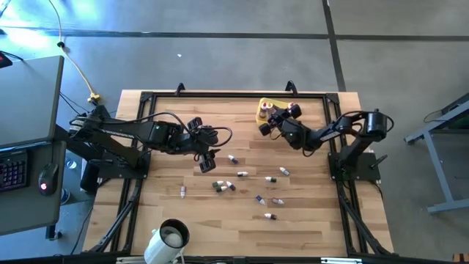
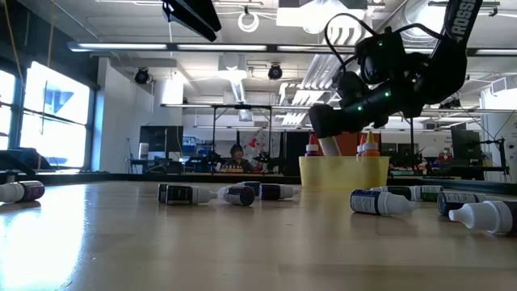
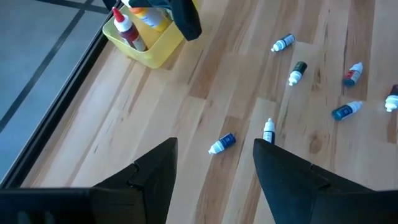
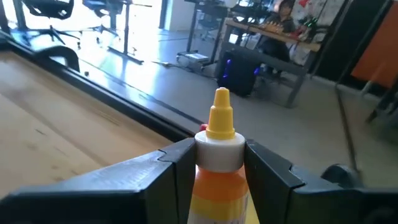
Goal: Pick & Place food coloring
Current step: Put the big yellow food coloring bottle into the yellow bin
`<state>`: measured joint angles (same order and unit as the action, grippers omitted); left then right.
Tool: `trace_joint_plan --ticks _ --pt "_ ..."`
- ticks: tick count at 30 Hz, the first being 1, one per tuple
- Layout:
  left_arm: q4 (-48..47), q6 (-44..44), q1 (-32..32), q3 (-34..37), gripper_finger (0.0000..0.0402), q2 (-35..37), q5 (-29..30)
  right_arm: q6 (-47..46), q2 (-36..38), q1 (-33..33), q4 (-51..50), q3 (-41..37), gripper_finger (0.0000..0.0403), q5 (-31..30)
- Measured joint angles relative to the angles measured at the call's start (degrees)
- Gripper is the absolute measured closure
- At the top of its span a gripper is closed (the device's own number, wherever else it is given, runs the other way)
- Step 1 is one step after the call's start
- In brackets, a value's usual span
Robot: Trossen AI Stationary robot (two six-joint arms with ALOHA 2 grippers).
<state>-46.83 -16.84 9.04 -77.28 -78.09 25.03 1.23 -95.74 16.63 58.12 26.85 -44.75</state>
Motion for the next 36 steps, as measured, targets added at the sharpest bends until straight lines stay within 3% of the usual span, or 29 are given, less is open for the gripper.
trace_joint_plan --ticks 6,10,17,26,30,36 --pt "0.0 0.1 0.0 0.0 0.0195 -0.7 2.5 -6.8 0.0 1.4 0.2 0.1 0.0284 5.4" --pt "0.5 0.1 0.0 -0.1 0.0195 -1.2 3.1 -4.1 0.0 1.4 0.0 0.1 0.0284 4.9" --pt "0.0 5.3 0.0 0.0 0.0195 -5.2 4.1 -0.3 0.0 1.4 2.0 0.1 0.0284 10.8" --pt "0.4 8.7 0.0 0.0 0.0195 -10.5 3.9 12.4 6.1 -2.6 5.8 0.1 0.0284 5.4" --pt "0.2 9.7 0.0 0.0 0.0195 -11.2 6.0 5.7 8.9 -3.3 6.3 0.1 0.0284 7.7" --pt "0.4 9.1 0.0 0.0 0.0195 -11.0 7.5 -1.2 6.8 -3.1 3.7 0.1 0.0284 1.1"
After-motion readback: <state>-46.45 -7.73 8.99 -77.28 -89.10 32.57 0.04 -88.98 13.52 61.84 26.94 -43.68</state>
